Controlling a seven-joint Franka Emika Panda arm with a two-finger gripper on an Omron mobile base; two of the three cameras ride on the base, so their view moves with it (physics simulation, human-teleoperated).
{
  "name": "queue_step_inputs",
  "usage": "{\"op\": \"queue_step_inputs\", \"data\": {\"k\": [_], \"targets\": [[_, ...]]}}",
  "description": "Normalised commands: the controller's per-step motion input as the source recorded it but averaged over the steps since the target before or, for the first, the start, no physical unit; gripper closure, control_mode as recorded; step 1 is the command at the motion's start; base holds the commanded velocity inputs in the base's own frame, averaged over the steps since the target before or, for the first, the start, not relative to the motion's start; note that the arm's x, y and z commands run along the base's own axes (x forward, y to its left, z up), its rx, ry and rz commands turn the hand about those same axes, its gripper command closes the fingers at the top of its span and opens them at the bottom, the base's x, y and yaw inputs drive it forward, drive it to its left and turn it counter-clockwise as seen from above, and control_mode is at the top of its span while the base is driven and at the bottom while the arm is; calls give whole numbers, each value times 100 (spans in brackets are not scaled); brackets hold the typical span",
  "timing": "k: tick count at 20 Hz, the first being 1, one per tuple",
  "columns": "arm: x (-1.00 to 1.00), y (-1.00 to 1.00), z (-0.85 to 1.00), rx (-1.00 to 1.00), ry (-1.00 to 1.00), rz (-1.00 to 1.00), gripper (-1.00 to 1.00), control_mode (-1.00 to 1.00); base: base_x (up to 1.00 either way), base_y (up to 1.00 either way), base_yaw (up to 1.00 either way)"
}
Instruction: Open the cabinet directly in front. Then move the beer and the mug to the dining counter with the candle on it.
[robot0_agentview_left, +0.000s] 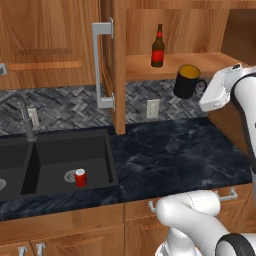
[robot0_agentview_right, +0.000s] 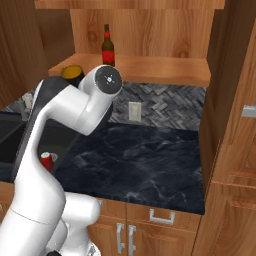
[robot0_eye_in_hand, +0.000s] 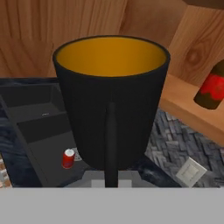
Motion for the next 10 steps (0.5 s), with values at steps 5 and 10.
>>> {"op": "queue_step_inputs", "data": {"k": [5,10], "targets": [[-22,0,-31,-3,0,0,100,-100,0,0,0],[-22,0,-32,-3,0,0,100,-100,0,0,0]]}}
